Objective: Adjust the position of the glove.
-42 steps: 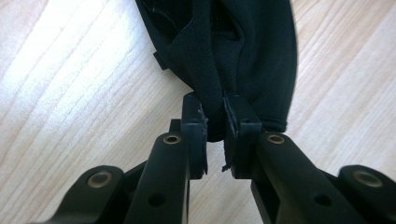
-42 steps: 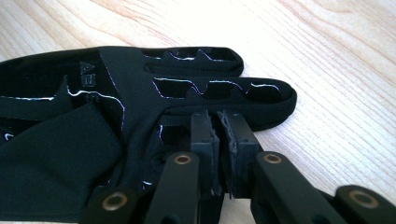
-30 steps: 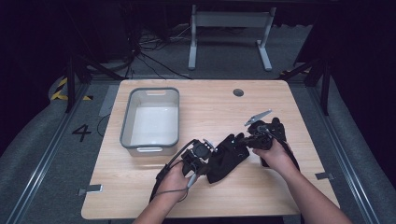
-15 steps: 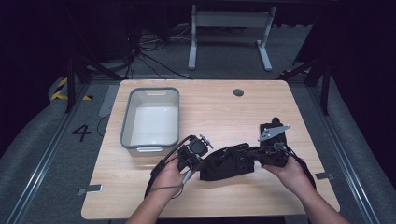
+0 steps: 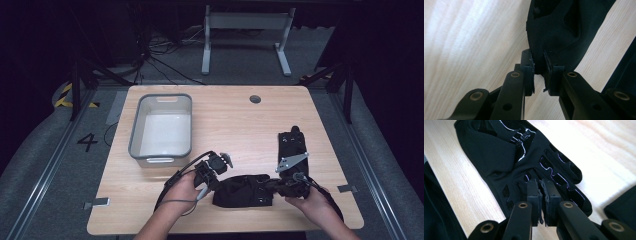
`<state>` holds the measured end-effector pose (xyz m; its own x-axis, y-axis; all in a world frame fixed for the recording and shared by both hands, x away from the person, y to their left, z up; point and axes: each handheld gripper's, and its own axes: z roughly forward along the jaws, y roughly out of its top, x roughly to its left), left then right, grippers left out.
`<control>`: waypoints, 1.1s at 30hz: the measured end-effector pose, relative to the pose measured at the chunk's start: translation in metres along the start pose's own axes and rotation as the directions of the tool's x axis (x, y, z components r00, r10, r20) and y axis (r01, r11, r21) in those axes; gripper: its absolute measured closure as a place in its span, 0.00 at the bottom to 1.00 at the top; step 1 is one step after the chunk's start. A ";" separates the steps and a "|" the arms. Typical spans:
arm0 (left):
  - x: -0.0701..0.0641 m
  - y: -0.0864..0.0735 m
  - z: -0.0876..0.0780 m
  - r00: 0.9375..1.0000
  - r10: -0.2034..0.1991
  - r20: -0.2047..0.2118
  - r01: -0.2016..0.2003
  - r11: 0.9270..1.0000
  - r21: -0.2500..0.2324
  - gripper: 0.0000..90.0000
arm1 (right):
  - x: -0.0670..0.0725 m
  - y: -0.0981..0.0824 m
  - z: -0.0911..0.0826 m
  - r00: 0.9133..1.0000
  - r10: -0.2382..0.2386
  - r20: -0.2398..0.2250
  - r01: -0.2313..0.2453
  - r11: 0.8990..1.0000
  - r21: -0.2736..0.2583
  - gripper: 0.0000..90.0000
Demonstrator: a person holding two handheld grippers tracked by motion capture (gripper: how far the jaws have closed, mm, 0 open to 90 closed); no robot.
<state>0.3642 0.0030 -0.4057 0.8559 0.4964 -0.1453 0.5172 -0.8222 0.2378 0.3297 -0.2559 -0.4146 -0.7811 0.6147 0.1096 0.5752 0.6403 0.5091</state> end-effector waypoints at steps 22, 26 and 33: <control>0.004 -0.004 -0.022 0.998 -0.046 -0.049 0.038 0.986 -0.162 0.63 | -0.010 -0.006 -0.030 0.999 0.043 0.028 -0.039 0.993 -0.112 0.81; 0.002 -0.005 -0.031 0.996 -0.061 -0.061 0.046 0.973 -0.227 0.63 | -0.019 -0.009 -0.038 0.996 0.064 0.056 -0.055 0.987 -0.149 0.81; 0.003 -0.008 -0.040 0.997 -0.064 -0.044 0.049 0.955 -0.294 0.62 | -0.029 -0.015 -0.048 0.993 0.089 0.074 -0.074 0.981 -0.178 0.78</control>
<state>0.3630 0.0219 -0.3694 0.8202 0.5597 -0.1183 0.5357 -0.6789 0.5020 0.3324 -0.3054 -0.3848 -0.7069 0.7015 0.0907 0.5793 0.5006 0.6432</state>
